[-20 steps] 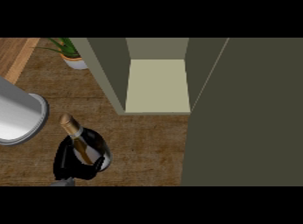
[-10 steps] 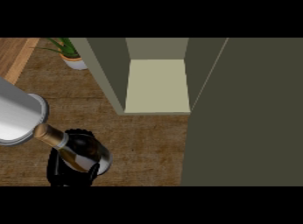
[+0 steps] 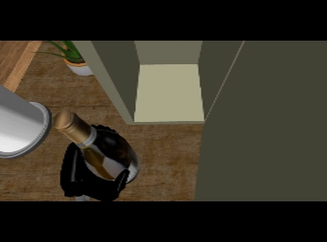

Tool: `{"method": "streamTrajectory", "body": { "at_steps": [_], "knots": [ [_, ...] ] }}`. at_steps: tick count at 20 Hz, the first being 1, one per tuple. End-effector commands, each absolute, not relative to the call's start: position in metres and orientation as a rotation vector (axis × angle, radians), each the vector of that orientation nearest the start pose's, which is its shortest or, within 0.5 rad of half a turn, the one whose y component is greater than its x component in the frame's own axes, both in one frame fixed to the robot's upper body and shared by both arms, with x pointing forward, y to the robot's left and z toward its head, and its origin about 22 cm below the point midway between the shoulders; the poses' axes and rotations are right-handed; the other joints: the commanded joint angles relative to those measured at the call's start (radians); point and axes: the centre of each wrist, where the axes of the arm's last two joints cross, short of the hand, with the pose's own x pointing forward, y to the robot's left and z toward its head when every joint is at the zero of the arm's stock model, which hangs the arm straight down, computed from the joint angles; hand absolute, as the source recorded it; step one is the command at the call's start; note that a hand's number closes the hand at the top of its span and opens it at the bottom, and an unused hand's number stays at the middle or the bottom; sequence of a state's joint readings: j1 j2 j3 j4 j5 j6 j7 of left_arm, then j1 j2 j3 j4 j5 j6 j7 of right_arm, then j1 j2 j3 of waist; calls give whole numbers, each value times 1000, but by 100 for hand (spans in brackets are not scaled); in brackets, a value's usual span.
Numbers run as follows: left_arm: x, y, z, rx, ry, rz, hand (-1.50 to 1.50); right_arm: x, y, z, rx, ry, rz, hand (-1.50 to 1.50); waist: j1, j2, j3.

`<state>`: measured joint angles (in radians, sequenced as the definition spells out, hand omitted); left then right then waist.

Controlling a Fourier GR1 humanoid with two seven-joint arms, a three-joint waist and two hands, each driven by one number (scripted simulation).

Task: Pick up the wine, place it into the cabinet and close the cabinet

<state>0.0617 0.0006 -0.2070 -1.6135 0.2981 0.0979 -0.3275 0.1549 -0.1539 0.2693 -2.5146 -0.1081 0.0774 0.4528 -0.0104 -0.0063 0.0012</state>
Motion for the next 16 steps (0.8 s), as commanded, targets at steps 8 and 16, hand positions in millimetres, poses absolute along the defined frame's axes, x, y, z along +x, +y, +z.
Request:
{"method": "streamTrajectory", "body": {
  "at_steps": [8,16],
  "knots": [
    [261,116,55,-277,-1737,263,150,94,-213,205,373,-1942,303,-150,-10,4,-1],
    [286,105,60,-182,-1721,239,150,87,-218,206,369,-1921,308,-150,-9,4,-1]
  ]
}}
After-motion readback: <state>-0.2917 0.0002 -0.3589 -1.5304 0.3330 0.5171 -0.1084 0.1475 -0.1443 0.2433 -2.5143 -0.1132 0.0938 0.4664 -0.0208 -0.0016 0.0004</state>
